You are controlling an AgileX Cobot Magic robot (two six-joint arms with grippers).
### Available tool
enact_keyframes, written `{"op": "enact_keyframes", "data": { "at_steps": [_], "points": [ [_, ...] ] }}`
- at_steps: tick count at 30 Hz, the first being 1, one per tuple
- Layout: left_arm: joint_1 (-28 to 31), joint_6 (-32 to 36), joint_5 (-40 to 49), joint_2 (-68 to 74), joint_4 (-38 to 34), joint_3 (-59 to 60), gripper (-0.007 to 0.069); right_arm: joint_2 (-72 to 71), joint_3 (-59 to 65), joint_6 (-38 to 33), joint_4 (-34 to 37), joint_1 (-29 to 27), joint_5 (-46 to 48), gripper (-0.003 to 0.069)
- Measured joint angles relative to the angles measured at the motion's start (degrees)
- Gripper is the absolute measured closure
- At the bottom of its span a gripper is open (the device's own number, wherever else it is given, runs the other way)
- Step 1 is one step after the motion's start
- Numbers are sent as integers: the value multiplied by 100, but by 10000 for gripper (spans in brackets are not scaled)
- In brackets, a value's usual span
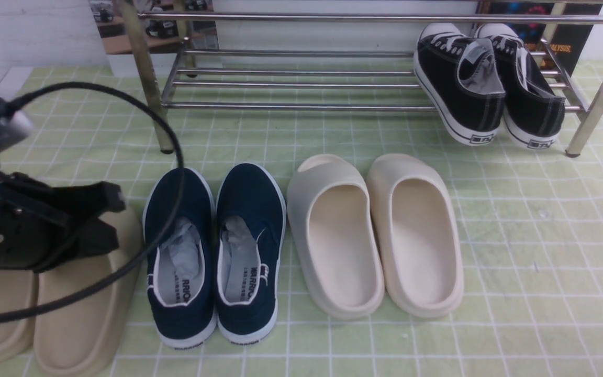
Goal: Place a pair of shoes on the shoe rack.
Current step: Use the left arm to grab the shoe closest to it
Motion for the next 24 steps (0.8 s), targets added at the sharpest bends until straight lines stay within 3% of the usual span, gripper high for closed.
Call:
{"op": "enact_keyframes", "data": {
  "at_steps": [2, 8, 13, 16, 21, 24],
  "points": [
    [-191, 105, -7, 235, 8, -99, 580, 0, 0, 0, 0, 0, 0, 498],
    [-825, -401, -489, 1220, 881, -277, 353, 0, 0, 0, 0, 0, 0, 496],
    [-997, -855, -1029, 2022, 1712, -277, 267, 0, 0, 0, 0, 0, 0, 492],
    [-1094, -904, -1394, 2403, 1901, -284, 319, 0, 0, 0, 0, 0, 0, 489],
    [-1124, -1381, -1510, 2765, 2130, -337, 586, 0, 0, 0, 0, 0, 0, 481],
    [-1130, -1686, -1292, 2734, 2351, -453, 610, 0, 0, 0, 0, 0, 0, 477]
  ]
}}
